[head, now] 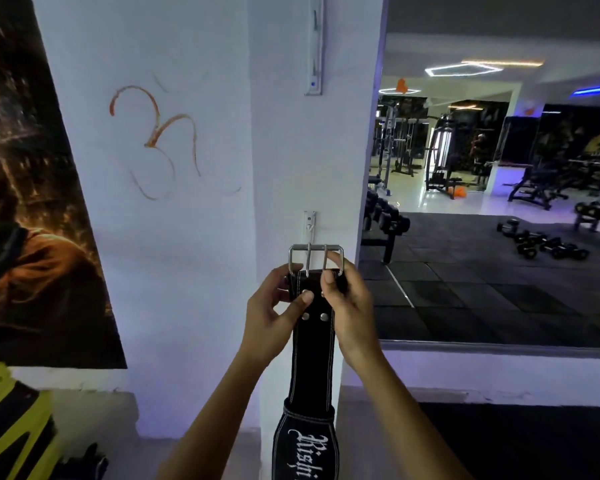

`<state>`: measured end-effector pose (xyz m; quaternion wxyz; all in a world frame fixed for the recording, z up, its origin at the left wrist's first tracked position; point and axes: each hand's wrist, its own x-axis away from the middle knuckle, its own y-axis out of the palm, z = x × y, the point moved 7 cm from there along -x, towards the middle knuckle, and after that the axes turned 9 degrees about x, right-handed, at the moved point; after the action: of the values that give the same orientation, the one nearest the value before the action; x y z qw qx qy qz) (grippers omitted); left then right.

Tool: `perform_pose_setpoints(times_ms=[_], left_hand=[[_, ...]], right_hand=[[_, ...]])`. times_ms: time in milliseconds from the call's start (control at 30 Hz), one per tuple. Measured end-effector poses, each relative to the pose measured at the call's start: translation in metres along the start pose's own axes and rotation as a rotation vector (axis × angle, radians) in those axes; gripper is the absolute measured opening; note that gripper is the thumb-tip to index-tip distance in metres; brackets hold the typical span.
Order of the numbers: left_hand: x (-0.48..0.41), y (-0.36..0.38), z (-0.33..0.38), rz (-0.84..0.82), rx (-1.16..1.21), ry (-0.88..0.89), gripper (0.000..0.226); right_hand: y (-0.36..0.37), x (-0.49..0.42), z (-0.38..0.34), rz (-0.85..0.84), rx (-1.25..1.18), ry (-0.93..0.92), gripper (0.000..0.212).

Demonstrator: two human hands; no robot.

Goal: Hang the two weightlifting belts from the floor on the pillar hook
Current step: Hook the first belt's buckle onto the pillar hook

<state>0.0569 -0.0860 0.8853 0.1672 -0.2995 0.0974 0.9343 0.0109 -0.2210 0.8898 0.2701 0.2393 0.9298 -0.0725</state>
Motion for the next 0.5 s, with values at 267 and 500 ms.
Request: perform_pose_setpoints(times_ms=[267,500], left_hand=[[-0.038,-0.002,0.02,0.021,-0.064,0.15,0.043],[-0.095,0.005,0.03,0.002,-0.024,0.183,0.039]], right_hand=[[0.005,-0.04,-0.019,0.088,0.094,-0.095,0.048],[0.004,-0.089,-0.039,0.232,0.12,-0.205,0.035]])
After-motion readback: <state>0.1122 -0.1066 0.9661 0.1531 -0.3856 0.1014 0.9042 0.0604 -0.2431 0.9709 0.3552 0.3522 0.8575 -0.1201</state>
